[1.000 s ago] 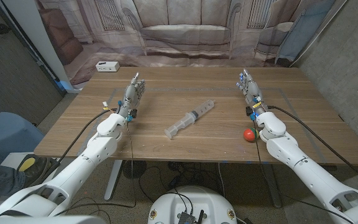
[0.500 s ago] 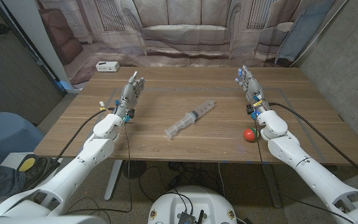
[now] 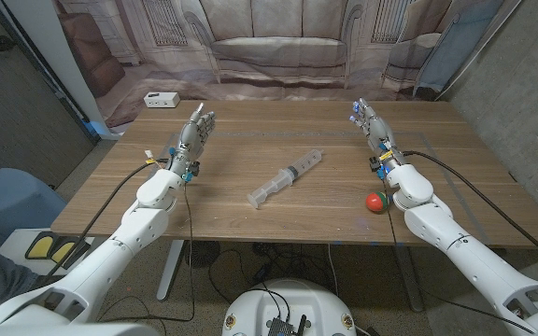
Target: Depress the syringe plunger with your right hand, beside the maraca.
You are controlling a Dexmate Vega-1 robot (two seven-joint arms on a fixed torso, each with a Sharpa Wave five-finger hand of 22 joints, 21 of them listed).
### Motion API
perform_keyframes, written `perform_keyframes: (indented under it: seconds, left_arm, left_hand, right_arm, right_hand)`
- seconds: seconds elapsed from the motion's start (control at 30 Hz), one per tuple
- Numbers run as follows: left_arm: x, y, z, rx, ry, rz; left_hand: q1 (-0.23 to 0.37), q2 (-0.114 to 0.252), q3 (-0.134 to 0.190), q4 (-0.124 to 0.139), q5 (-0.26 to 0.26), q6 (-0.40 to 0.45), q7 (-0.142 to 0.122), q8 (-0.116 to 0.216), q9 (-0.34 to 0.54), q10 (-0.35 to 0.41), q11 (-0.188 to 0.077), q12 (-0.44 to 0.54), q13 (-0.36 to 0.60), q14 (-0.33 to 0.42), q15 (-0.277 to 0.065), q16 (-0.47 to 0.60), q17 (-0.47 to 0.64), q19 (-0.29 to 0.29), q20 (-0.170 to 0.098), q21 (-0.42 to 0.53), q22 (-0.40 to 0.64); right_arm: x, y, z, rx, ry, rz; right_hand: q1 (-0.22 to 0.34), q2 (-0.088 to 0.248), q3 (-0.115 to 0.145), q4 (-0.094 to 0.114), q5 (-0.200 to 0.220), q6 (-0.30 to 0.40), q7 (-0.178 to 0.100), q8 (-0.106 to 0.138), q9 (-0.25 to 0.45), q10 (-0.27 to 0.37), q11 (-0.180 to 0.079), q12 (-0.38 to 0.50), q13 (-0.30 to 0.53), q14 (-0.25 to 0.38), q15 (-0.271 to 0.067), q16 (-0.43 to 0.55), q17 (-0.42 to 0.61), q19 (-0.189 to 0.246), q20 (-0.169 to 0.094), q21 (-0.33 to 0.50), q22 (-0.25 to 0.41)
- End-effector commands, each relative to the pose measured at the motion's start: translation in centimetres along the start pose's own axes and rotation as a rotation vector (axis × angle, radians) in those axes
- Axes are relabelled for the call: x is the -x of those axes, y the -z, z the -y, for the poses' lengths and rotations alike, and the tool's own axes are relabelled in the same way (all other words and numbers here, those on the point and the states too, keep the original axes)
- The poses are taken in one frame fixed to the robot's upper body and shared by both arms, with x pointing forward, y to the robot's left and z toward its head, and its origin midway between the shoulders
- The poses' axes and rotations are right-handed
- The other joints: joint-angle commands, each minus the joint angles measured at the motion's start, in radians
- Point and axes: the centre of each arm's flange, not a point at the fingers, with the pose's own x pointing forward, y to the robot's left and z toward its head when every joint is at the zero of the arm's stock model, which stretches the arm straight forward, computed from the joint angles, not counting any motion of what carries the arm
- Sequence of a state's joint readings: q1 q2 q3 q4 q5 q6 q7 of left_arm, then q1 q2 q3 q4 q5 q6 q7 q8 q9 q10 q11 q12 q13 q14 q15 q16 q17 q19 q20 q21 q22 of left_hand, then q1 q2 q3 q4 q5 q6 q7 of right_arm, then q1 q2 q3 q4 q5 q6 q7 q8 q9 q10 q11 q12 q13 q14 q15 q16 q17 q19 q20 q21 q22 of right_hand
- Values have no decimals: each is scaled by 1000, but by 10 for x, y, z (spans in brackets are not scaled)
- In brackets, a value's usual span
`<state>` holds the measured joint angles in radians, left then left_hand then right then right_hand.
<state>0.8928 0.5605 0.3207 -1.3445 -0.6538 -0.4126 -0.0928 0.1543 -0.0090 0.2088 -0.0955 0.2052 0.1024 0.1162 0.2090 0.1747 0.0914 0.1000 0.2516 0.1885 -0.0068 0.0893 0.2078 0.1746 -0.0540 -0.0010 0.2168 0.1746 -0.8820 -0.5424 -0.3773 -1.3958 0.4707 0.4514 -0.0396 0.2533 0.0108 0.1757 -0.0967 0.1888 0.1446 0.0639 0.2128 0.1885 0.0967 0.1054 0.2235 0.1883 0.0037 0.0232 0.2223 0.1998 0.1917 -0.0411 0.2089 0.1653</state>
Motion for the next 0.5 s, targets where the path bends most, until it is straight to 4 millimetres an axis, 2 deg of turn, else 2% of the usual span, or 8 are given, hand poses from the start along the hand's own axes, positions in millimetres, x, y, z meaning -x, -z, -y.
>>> perform_keyframes:
  seconds: [0.03, 0.23, 0.33, 0.43, 0.5]
  left_arm:
    - [3, -11, -9, -47, 15, 30]
    - [3, -9, -11, -36, 29, 29]
    - [4, -8, -12, -30, 34, 34]
    - [8, -6, -14, -31, 27, 34]
    - [13, -7, -14, -108, -9, 28]
  left_hand:
    - [15, 2, 4, -6, -3, 7, 4, 4, 1, 8, 3, 5, 3, 10, 3, 3, 4, 7, 1, 6, 2]
    - [16, 2, 3, -7, -3, 8, 4, 2, 1, 8, 2, 3, 3, 11, 3, 0, 4, 6, 9, 3, 2]
    - [17, 2, 3, -7, -4, 9, 4, 2, 1, 8, 3, 3, 3, 11, 3, 0, 4, 7, 11, 3, 2]
    - [18, 3, 3, -8, -4, 12, 3, 1, 1, 13, 1, 3, 3, 14, 5, -1, 4, 8, 15, 2, 2]
    - [18, 3, 3, -8, -4, 13, 2, 1, 2, 13, 2, 3, 3, 15, 5, -1, 4, 10, 17, 2, 2]
  right_arm:
    - [-3, -6, -5, 64, -35, 37]
    - [-4, -15, -9, 90, -51, 64]
    - [-5, -22, -11, 134, -69, 69]
    - [-6, -27, -11, 176, -89, 67]
    - [-7, -29, -11, 197, -103, 63]
  right_hand:
    - [10, 2, 3, -11, 6, 4, -8, -4, 1, 11, 1, 3, 4, 10, -1, 5, 2, 13, -10, 5, 5]
    - [14, 3, 4, -14, 5, 8, -5, -4, 1, 16, 2, 3, 4, 19, 0, 7, 1, 22, -11, 6, 5]
    - [19, 5, 6, -17, 5, 21, 6, 0, 1, 25, 6, 5, 4, 22, 0, 5, 1, 27, -10, 5, 5]
    - [23, 10, 8, -18, 5, 29, 2, 2, 1, 32, 5, 6, 5, 29, -2, 7, 1, 33, -11, 5, 5]
    - [25, 11, 9, -19, 5, 30, 1, 1, 2, 34, 3, 6, 5, 32, -4, 7, 1, 36, -12, 6, 5]
